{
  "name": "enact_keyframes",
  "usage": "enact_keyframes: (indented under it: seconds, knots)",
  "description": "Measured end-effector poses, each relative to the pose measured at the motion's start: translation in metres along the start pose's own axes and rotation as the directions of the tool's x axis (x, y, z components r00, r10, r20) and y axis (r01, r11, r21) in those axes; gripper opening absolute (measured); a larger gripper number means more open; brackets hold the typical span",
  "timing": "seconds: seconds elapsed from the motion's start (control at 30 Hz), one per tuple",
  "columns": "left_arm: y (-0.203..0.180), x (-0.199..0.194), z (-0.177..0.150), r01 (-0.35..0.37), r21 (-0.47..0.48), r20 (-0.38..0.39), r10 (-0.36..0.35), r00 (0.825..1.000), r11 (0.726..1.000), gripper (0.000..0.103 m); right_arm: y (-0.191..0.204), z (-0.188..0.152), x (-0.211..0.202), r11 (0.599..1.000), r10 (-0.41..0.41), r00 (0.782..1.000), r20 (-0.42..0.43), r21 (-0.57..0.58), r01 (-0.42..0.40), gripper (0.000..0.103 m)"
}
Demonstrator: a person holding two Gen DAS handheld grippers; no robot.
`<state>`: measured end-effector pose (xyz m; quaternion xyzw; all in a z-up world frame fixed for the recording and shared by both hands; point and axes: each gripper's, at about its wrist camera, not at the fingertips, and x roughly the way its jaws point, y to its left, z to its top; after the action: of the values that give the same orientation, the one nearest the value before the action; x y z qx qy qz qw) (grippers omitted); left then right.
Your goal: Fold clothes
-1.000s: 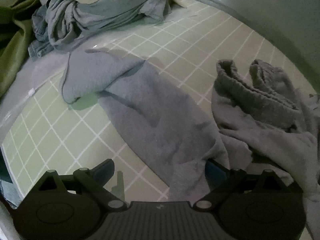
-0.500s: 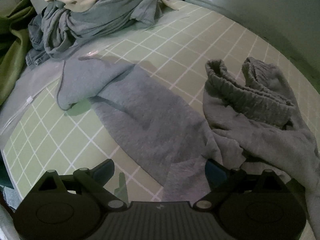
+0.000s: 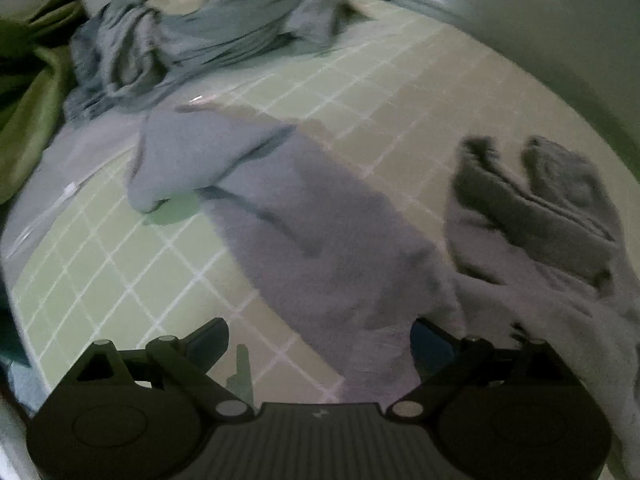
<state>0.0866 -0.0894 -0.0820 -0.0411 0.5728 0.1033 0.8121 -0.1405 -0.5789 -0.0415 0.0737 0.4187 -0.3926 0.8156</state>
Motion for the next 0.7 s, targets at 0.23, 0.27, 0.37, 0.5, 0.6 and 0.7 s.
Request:
enact_keyframes:
  seconds: [0.23, 0.27, 0.37, 0.5, 0.6, 0.7]
  knots:
    - [0.016, 0.014, 0.000, -0.050, -0.062, -0.047, 0.047, 0.998, 0.997, 0.097, 0.137, 0.027, 0.002, 0.912, 0.378, 0.926, -0.019, -0.166, -0.376, 0.078]
    - [0.016, 0.015, -0.001, -0.051, -0.065, -0.050, 0.048, 0.998, 0.997, 0.098, 0.156, 0.028, 0.000, 0.889, 0.419, 0.908, -0.028, -0.190, -0.416, 0.078]
    - [0.016, 0.019, -0.003, -0.050, -0.070, -0.058, 0.046, 0.997, 0.996, 0.098, 0.185, 0.027, -0.005, 0.848, 0.474, 0.879, -0.048, -0.244, -0.470, 0.078]
    - [0.015, 0.022, -0.004, -0.049, -0.062, -0.057, 0.046, 0.997, 0.997, 0.100, 0.221, 0.025, -0.013, 0.787, 0.538, 0.839, -0.078, -0.311, -0.533, 0.079]
    - [0.014, 0.023, -0.003, -0.049, -0.058, -0.056, 0.046, 0.997, 0.997, 0.100, 0.249, 0.024, -0.019, 0.734, 0.582, 0.806, -0.104, -0.359, -0.577, 0.071]
    - [0.013, 0.024, -0.003, -0.049, -0.055, -0.056, 0.046, 0.997, 0.997, 0.100, 0.244, 0.024, -0.014, 0.737, 0.576, 0.812, -0.098, -0.368, -0.567, 0.042]
